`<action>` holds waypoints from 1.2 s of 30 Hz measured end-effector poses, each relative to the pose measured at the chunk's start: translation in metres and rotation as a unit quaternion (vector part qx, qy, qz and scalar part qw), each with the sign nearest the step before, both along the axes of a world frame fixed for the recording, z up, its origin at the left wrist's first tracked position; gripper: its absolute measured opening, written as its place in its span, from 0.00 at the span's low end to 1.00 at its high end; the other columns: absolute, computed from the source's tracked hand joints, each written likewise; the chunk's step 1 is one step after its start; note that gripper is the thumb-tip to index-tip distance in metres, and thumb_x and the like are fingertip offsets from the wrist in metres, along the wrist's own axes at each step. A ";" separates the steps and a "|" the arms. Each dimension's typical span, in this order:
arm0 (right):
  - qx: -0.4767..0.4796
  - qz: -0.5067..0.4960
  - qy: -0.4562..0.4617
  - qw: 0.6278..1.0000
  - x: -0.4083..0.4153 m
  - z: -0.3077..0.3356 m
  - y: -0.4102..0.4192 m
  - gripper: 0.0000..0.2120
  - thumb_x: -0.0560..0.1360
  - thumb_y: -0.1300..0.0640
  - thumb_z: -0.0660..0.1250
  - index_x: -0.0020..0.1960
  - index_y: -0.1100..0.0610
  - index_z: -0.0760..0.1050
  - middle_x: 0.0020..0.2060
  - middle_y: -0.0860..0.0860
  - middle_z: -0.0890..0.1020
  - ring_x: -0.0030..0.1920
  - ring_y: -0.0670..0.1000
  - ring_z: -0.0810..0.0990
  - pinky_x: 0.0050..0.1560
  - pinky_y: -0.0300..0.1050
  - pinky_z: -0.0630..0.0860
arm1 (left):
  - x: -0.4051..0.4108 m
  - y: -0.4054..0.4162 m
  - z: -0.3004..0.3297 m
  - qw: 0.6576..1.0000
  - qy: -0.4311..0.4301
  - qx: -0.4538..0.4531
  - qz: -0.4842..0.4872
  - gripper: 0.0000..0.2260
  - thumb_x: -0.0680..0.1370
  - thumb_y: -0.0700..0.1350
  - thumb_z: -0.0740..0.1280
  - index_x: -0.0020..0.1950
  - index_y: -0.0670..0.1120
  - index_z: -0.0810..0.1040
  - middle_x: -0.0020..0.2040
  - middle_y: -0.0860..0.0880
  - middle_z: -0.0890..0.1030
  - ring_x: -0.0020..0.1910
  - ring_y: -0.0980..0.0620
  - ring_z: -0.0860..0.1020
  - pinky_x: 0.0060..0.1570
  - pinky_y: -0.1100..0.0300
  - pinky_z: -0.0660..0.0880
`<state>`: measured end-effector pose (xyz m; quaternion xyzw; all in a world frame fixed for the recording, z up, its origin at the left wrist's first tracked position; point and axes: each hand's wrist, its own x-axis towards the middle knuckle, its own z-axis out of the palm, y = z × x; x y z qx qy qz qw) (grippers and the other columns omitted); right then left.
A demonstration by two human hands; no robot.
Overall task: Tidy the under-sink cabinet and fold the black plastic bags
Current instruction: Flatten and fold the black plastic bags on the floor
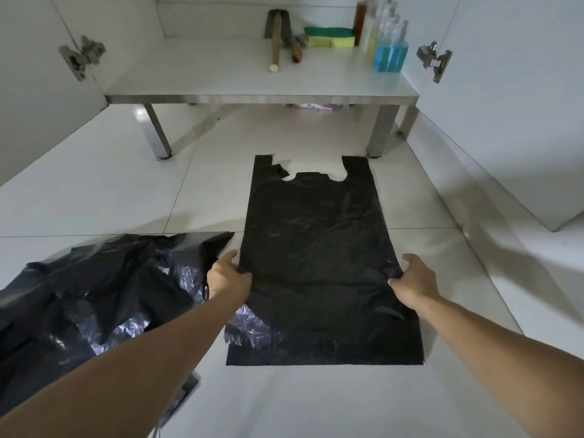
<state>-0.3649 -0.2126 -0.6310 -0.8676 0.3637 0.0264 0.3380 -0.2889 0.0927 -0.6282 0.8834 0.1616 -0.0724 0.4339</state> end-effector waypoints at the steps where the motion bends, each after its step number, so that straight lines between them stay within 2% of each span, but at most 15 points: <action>1: 0.005 -0.005 -0.010 1.000 0.002 0.000 -0.002 0.26 0.76 0.63 0.69 0.72 0.58 0.66 0.63 0.59 0.77 0.63 0.61 0.75 0.63 0.49 0.72 | 0.005 -0.004 0.009 0.999 -0.028 -0.018 0.015 0.24 0.74 0.34 0.69 0.71 0.44 0.73 0.53 0.44 0.82 0.54 0.45 0.79 0.59 0.58 0.74; 5: -0.036 0.010 -0.151 0.988 0.018 0.012 0.000 0.16 0.77 0.67 0.66 0.63 0.60 0.76 0.58 0.56 0.81 0.58 0.57 0.79 0.60 0.40 0.71 | 0.030 -0.027 0.066 0.962 -0.271 -0.019 -0.030 0.19 0.77 0.30 0.61 0.66 0.43 0.77 0.49 0.47 0.76 0.47 0.52 0.74 0.48 0.81 0.64; 7: -0.047 0.026 -0.162 0.985 0.023 0.016 0.001 0.14 0.77 0.68 0.64 0.61 0.60 0.79 0.58 0.55 0.81 0.59 0.57 0.79 0.60 0.38 0.70 | 0.028 -0.031 0.065 0.938 -0.334 0.015 -0.086 0.19 0.77 0.30 0.60 0.66 0.41 0.76 0.50 0.45 0.75 0.47 0.52 0.74 0.50 0.80 0.65; 8: -0.058 0.049 -0.119 0.990 0.024 0.014 0.001 0.15 0.77 0.68 0.64 0.61 0.59 0.79 0.58 0.55 0.81 0.59 0.57 0.79 0.61 0.40 0.71 | 0.022 -0.031 0.054 0.947 -0.293 0.031 -0.126 0.19 0.77 0.30 0.60 0.66 0.42 0.77 0.52 0.43 0.77 0.49 0.50 0.76 0.52 0.76 0.67; 11: -0.062 0.094 0.037 0.993 0.018 0.003 0.003 0.14 0.73 0.70 0.63 0.56 0.65 0.82 0.54 0.61 0.83 0.56 0.61 0.80 0.60 0.51 0.77 | -0.002 -0.025 0.020 0.974 -0.004 0.114 -0.195 0.16 0.77 0.34 0.63 0.62 0.46 0.81 0.58 0.43 0.80 0.55 0.46 0.79 0.56 0.63 0.74; 12: -0.058 0.092 0.049 0.993 0.014 0.000 0.004 0.13 0.71 0.71 0.63 0.53 0.68 0.81 0.52 0.64 0.83 0.54 0.62 0.81 0.59 0.55 0.78 | -0.005 -0.022 0.015 0.972 0.025 0.137 -0.187 0.15 0.76 0.35 0.64 0.61 0.46 0.81 0.58 0.43 0.80 0.55 0.46 0.79 0.55 0.62 0.74; 15: -0.062 0.069 0.049 0.995 0.007 -0.004 0.007 0.12 0.71 0.71 0.63 0.51 0.69 0.81 0.51 0.62 0.84 0.53 0.61 0.81 0.57 0.54 0.79 | 0.000 -0.014 0.015 0.975 0.015 0.147 -0.165 0.17 0.77 0.36 0.63 0.64 0.45 0.79 0.61 0.43 0.79 0.57 0.45 0.79 0.54 0.61 0.75; 18: -0.083 0.069 0.056 0.993 0.001 -0.002 0.009 0.13 0.74 0.67 0.63 0.57 0.67 0.79 0.56 0.60 0.82 0.58 0.61 0.79 0.58 0.51 0.77 | 0.001 -0.009 0.009 0.979 0.035 0.135 -0.148 0.20 0.76 0.38 0.64 0.69 0.45 0.75 0.63 0.44 0.78 0.59 0.45 0.77 0.55 0.59 0.75; 22: -0.023 0.057 0.069 0.996 -0.004 0.000 0.004 0.27 0.73 0.65 0.65 0.72 0.61 0.69 0.66 0.58 0.75 0.63 0.59 0.76 0.59 0.44 0.73 | -0.010 -0.006 -0.003 0.979 0.068 0.110 -0.156 0.30 0.74 0.36 0.65 0.76 0.46 0.64 0.65 0.44 0.75 0.59 0.45 0.76 0.52 0.59 0.75; 25: 0.012 0.063 0.047 0.997 -0.011 0.002 0.003 0.30 0.72 0.65 0.66 0.73 0.56 0.67 0.64 0.55 0.77 0.59 0.57 0.77 0.56 0.41 0.73 | -0.014 -0.005 -0.003 0.989 -0.007 0.071 -0.128 0.31 0.73 0.33 0.66 0.75 0.48 0.66 0.60 0.45 0.78 0.54 0.46 0.78 0.48 0.62 0.72; 27: 0.051 0.038 0.008 0.998 -0.015 0.006 0.002 0.32 0.73 0.63 0.70 0.74 0.53 0.64 0.61 0.51 0.77 0.60 0.56 0.77 0.55 0.39 0.70 | -0.009 -0.003 0.001 0.998 -0.038 0.022 -0.054 0.30 0.73 0.34 0.69 0.74 0.48 0.67 0.55 0.45 0.79 0.54 0.45 0.78 0.51 0.58 0.73; 29: 0.103 -0.003 0.011 0.995 -0.016 0.009 -0.002 0.40 0.72 0.59 0.73 0.77 0.51 0.56 0.63 0.52 0.75 0.64 0.58 0.75 0.60 0.43 0.72 | -0.003 0.001 0.001 1.000 0.005 -0.011 -0.016 0.35 0.73 0.40 0.74 0.76 0.47 0.61 0.60 0.44 0.78 0.58 0.43 0.77 0.55 0.53 0.76; 31: 0.135 -0.014 0.041 0.990 -0.019 0.009 -0.006 0.40 0.69 0.61 0.74 0.75 0.51 0.58 0.60 0.54 0.75 0.59 0.59 0.77 0.58 0.51 0.77 | -0.006 0.005 0.000 0.996 0.076 -0.010 -0.052 0.40 0.71 0.44 0.77 0.76 0.45 0.58 0.62 0.45 0.75 0.60 0.42 0.76 0.55 0.52 0.76; 34: 0.089 0.009 0.052 0.995 -0.025 0.005 -0.014 0.41 0.70 0.65 0.73 0.76 0.54 0.57 0.62 0.55 0.74 0.60 0.57 0.75 0.56 0.42 0.70 | -0.014 0.013 -0.004 0.986 0.128 -0.006 -0.108 0.35 0.70 0.37 0.76 0.70 0.47 0.61 0.54 0.49 0.72 0.57 0.43 0.75 0.43 0.56 0.75; 36: 0.060 -0.001 0.026 0.998 -0.027 0.004 -0.018 0.44 0.71 0.61 0.75 0.78 0.53 0.52 0.65 0.58 0.74 0.63 0.59 0.75 0.56 0.41 0.68 | -0.014 0.021 -0.007 0.987 0.110 0.033 -0.108 0.38 0.70 0.38 0.76 0.74 0.46 0.60 0.60 0.45 0.73 0.58 0.40 0.75 0.46 0.51 0.78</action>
